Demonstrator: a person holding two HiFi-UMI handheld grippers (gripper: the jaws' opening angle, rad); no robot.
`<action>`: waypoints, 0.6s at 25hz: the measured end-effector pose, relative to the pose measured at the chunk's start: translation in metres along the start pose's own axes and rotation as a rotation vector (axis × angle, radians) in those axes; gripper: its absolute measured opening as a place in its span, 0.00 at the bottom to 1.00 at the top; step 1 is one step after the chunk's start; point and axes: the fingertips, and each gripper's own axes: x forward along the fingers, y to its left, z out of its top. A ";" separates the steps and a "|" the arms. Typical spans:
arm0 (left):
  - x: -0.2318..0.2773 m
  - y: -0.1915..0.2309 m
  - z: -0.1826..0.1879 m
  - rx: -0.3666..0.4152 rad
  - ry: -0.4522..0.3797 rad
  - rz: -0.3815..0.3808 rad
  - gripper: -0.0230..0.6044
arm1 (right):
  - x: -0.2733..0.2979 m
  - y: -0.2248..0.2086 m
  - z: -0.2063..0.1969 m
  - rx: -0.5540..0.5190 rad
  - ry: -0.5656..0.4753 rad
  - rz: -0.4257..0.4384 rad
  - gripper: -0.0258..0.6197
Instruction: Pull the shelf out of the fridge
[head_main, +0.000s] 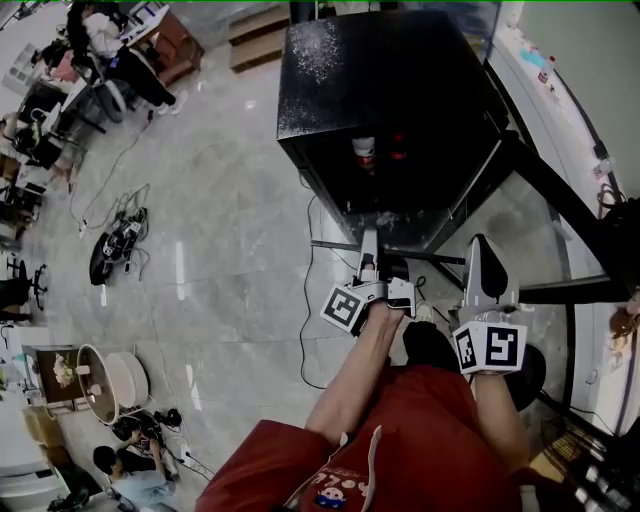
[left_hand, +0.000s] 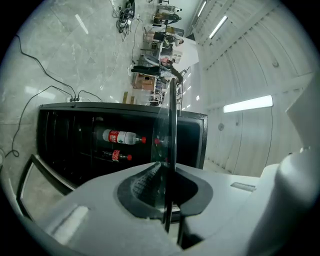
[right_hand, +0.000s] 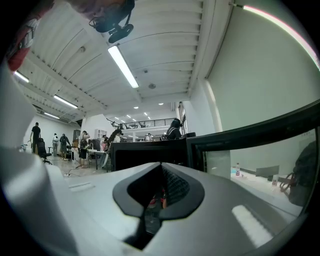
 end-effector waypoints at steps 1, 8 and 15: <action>-0.004 -0.002 0.001 0.000 0.007 0.001 0.07 | -0.002 0.002 0.000 0.002 0.000 -0.003 0.04; -0.038 -0.020 0.007 0.022 0.080 -0.011 0.08 | -0.019 0.020 0.004 -0.013 -0.004 -0.002 0.04; -0.079 -0.041 0.017 -0.016 0.137 -0.015 0.08 | -0.032 0.042 0.007 -0.057 -0.004 0.018 0.04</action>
